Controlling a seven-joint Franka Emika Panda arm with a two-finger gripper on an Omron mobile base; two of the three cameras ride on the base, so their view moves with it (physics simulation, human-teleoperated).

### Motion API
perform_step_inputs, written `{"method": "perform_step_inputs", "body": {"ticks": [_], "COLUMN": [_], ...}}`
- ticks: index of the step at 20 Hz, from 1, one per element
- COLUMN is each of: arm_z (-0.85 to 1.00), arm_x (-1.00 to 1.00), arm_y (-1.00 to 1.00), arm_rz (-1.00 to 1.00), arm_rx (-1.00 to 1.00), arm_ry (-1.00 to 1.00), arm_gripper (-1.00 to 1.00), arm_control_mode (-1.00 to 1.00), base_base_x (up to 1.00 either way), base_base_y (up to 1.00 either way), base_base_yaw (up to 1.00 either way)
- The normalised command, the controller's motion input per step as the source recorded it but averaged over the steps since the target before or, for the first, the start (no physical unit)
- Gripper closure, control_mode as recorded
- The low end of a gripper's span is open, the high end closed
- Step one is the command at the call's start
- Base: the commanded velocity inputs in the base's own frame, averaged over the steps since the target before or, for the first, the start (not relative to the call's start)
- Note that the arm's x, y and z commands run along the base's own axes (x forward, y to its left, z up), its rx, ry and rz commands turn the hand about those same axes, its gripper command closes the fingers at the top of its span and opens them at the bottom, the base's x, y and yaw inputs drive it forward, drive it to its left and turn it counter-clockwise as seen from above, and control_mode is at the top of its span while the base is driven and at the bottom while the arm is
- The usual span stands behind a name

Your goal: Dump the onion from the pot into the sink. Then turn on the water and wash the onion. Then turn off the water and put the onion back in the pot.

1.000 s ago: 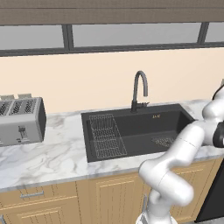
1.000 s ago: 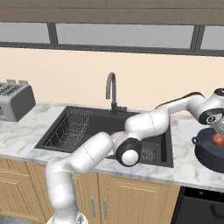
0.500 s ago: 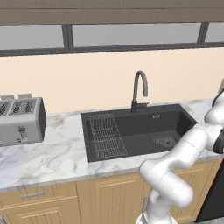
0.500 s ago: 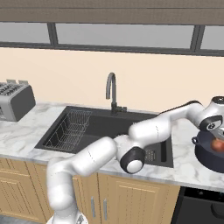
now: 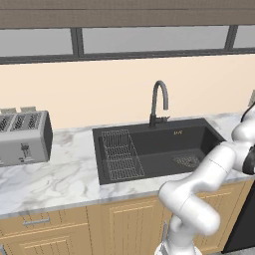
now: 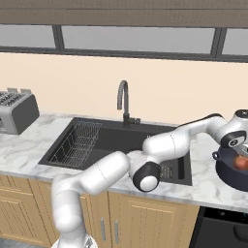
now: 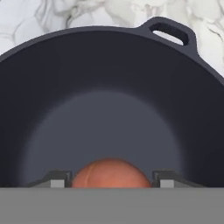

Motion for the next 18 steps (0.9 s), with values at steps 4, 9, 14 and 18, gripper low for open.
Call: {"method": "perform_step_inputs", "body": {"ticks": [4, 9, 14, 18], "arm_z": [0.00, 0.01, 0.25, 0.02], "arm_x": [0.00, 0.00, -0.14, -0.83], "arm_y": [0.00, 0.00, 0.15, 0.87], "arm_rz": [0.00, 0.00, 0.00, 0.00], "arm_rx": [0.00, 0.00, -0.04, -0.14], "arm_ry": [0.00, 0.00, -0.04, -0.23], "arm_gripper": [-1.00, -1.00, -1.00, -1.00], "arm_control_mode": [-1.00, -1.00, -1.00, -1.00], "base_base_x": [0.00, 0.00, 0.00, 0.00], "base_base_y": [0.00, 0.00, 0.00, 0.00], "base_base_yaw": [0.00, 0.00, 0.00, 0.00]}}
